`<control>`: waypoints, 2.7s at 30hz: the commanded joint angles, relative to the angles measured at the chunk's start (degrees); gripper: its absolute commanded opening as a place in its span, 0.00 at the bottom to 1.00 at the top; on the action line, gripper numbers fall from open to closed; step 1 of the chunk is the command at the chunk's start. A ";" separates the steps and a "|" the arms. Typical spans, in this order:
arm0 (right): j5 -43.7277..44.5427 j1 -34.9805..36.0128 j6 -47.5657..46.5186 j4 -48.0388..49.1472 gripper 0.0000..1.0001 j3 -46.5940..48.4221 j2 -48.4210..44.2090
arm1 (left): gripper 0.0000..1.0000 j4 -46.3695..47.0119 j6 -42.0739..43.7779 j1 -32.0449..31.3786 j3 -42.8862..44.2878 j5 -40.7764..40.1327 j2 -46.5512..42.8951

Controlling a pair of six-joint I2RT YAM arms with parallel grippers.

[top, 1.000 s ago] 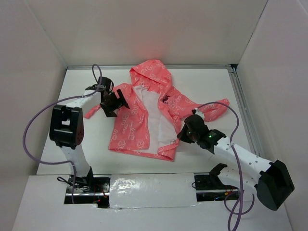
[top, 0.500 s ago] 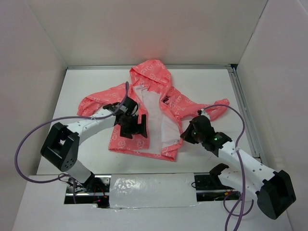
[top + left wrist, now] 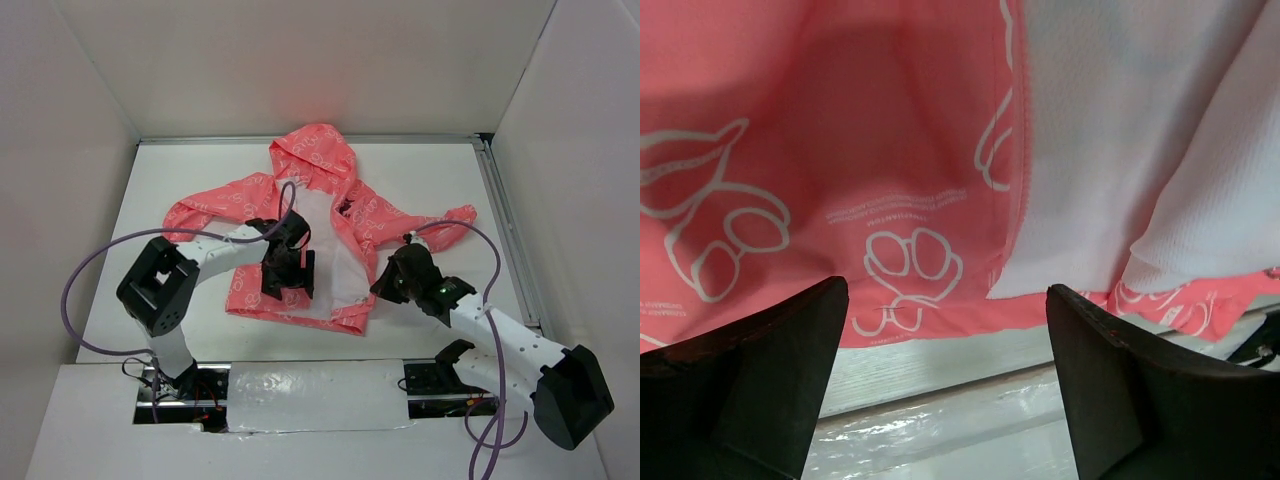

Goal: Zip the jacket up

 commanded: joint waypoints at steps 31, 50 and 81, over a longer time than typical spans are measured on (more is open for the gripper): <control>4.71 4.55 -1.31 1.31 0.00 3.53 2.69 | 0.00 5.82 3.53 -3.10 1.66 2.82 -6.98; -23.31 13.96 -5.18 43.72 0.00 -2.61 2.51 | 0.00 27.96 -0.07 -2.92 -20.05 8.91 -35.99; -4.86 23.62 -0.61 14.69 0.41 4.94 24.13 | 0.00 30.53 -5.87 -2.57 -36.23 1.88 -48.92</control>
